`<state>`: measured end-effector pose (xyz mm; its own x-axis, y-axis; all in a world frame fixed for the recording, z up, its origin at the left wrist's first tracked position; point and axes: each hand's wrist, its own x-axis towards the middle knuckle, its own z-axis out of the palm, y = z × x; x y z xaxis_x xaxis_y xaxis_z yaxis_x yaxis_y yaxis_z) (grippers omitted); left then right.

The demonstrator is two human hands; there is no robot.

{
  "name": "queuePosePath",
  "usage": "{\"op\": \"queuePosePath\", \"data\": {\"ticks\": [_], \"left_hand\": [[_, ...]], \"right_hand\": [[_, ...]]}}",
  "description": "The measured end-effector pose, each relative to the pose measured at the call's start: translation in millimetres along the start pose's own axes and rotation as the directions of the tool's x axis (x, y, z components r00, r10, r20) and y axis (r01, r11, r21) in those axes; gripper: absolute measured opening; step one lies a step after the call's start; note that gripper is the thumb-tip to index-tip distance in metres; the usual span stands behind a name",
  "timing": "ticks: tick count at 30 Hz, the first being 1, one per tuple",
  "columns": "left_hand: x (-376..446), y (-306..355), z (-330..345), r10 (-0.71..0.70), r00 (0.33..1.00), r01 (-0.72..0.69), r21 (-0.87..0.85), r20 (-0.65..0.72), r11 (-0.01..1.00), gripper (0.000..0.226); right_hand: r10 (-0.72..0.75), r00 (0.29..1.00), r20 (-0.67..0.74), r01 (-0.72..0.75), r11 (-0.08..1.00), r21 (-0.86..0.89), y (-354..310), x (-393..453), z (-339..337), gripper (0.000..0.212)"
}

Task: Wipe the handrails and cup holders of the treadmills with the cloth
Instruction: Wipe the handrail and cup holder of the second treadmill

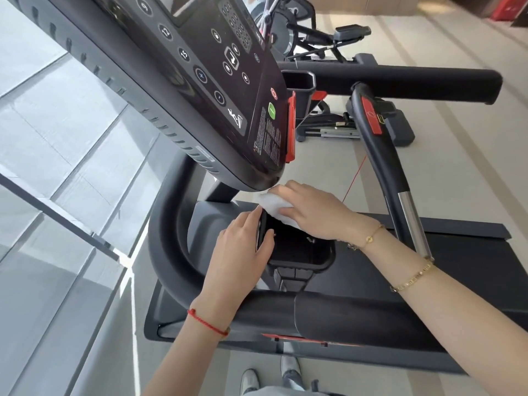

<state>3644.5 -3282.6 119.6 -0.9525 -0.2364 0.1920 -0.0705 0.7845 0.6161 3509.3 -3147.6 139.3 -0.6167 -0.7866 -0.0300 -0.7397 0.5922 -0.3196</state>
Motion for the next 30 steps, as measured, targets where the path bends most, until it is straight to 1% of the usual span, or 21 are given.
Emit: {"op": "queuePosePath", "data": {"ticks": [1,3,5,7,9,12,15,19,22,24,26,30], "left_hand": [[-0.1,-0.2,-0.3,-0.002,1.000,0.002,-0.002,0.003,1.000,0.047],[-0.2,-0.7,-0.6,-0.002,1.000,0.002,-0.007,0.008,1.000,0.049],[0.0,-1.2,-0.8,0.001,1.000,-0.001,-0.015,0.012,1.000,0.049],[0.3,-1.3,-1.3,0.001,1.000,-0.001,-0.018,0.016,1.000,0.049],[0.4,-0.7,-0.7,-0.002,1.000,0.003,-0.012,0.019,1.000,0.049],[0.7,-1.1,-0.3,-0.006,1.000,0.006,-0.006,0.012,1.000,0.049],[0.3,-0.7,0.3,-0.002,1.000,0.002,0.001,0.016,1.000,0.050],[-0.1,-1.6,-0.1,0.002,1.000,-0.002,0.007,0.020,1.000,0.050],[0.1,-1.4,-0.7,-0.002,1.000,0.001,0.006,0.027,1.000,0.050],[0.1,-1.6,-0.8,-0.003,1.000,0.003,0.009,0.027,1.000,0.049],[0.2,-1.4,-0.7,-0.006,1.000,0.006,0.014,0.028,1.000,0.050],[0.2,-1.6,-1.5,-0.013,1.000,0.013,0.010,0.025,1.000,0.047]], "right_hand": [[0.029,1.000,-0.012,-0.029,0.999,0.021,0.2,-4.3,1.3,0.038],[0.143,0.990,-0.022,-0.138,0.981,0.134,2.8,-19.3,2.3,0.039],[0.280,0.959,-0.048,-0.259,0.930,0.262,0.3,-35.1,3.8,0.045],[0.388,0.919,-0.065,-0.347,0.878,0.330,-8.4,-49.7,7.7,0.050],[0.471,0.880,-0.070,-0.408,0.821,0.399,-20.0,-66.4,15.5,0.056],[0.536,0.841,-0.069,-0.449,0.764,0.464,-36.1,-85.8,26.1,0.063],[0.538,0.843,-0.021,-0.488,0.780,0.392,-25.8,-68.9,14.5,0.057],[0.432,0.902,0.031,-0.421,0.860,0.289,-10.6,-38.8,-4.4,0.047],[0.404,0.914,-0.046,-0.383,0.893,0.238,-16.1,-53.4,4.3,0.048],[0.411,0.908,-0.085,-0.375,0.886,0.274,-20.1,-72.0,12.1,0.052],[0.417,0.905,-0.081,-0.378,0.878,0.293,-22.8,-86.3,16.2,0.053],[0.370,0.920,-0.130,-0.346,0.922,0.177,-26.4,-93.0,13.6,0.048]]}}
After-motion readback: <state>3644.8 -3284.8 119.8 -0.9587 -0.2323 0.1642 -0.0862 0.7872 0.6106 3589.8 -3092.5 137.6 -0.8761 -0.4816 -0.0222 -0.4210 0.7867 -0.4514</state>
